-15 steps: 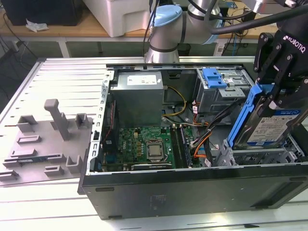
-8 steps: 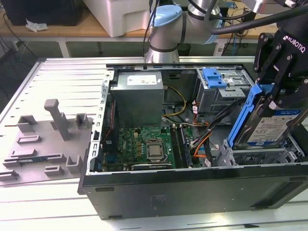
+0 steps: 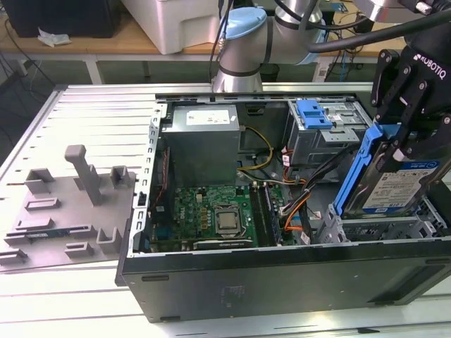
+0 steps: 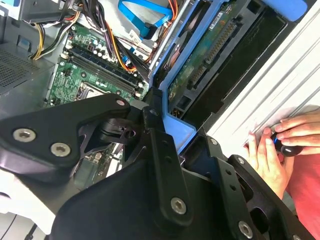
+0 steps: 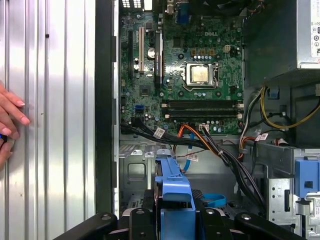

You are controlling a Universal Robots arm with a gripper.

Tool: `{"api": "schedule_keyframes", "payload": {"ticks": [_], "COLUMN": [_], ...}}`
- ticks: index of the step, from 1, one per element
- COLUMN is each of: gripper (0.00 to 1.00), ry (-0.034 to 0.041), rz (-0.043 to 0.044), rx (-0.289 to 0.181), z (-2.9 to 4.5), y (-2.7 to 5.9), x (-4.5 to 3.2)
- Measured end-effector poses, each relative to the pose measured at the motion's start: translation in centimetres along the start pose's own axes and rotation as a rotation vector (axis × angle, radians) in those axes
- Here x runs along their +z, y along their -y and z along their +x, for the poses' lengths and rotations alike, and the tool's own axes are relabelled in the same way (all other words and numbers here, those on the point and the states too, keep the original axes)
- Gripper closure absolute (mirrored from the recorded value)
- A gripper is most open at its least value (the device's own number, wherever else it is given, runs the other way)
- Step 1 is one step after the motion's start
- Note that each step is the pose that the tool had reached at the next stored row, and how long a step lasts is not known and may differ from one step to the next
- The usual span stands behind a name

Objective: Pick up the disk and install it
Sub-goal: 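Insert the disk into the insertion slot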

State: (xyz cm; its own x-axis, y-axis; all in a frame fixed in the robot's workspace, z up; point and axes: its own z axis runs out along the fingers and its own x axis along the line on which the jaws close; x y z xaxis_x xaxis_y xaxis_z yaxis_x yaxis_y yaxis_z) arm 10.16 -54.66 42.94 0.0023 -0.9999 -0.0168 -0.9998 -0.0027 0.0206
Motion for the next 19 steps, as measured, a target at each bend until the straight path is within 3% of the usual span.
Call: {"api": "schedule_keyframes", "payload": {"ticks": [8, 19], "gripper": [0.63, 0.63], "ry": [-0.0002, -0.0017], "rz": [-0.0061, -0.0082], "rx": [0.0, 0.003], "z": [-0.01, -0.01], "y": [0.0, -0.02], "x": [-0.33, -0.65]}}
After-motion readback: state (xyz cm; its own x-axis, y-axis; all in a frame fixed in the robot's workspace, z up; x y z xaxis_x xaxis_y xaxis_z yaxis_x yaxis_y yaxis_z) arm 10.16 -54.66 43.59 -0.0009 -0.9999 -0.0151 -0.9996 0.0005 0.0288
